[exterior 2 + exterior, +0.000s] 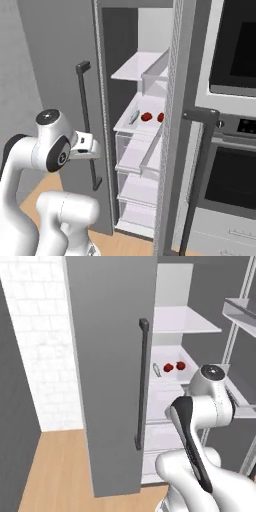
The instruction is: Place one bell pepper and one fish in each tupperware on the nearby counter, to pack two identical lunches.
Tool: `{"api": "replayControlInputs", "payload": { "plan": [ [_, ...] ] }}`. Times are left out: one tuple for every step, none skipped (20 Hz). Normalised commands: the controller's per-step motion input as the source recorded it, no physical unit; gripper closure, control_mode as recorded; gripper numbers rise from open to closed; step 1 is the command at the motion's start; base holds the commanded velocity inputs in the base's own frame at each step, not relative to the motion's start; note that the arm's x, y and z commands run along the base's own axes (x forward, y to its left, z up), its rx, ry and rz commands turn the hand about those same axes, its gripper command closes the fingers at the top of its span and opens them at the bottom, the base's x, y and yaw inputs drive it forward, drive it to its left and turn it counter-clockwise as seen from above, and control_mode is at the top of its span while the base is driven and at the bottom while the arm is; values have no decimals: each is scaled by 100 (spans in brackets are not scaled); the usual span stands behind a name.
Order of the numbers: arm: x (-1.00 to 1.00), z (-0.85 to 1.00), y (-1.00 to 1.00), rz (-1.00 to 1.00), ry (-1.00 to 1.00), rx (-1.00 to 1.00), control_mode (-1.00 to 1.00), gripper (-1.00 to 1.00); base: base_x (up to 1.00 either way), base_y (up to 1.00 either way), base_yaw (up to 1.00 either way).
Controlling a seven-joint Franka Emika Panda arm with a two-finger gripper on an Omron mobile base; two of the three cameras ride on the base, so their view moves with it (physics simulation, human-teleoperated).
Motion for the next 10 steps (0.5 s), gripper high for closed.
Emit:
{"api": "replayControlInputs", "payload": {
  "plan": [
    [0,0,0,0,0,0,100,-100,76,0,-43],
    [0,0,0,0,0,0,100,-100,66,0,-43],
    [0,0,0,0,0,0,100,-100,42,0,-39],
    [0,0,0,0,0,0,100,-100,23,0,-35],
    [0,0,0,0,0,0,100,-100,9,0,-29],
    [0,0,0,0,0,0,100,-100,0,-1,-15],
    [0,0,0,0,0,0,100,-100,-8,-9,-9],
    [0,0,0,0,0,0,100,-100,-6,-10,-7],
    [0,0,0,0,0,0,100,-100,0,-21,-5],
    [0,0,0,0,0,0,100,-100,0,-26,-7]
  ]
}}
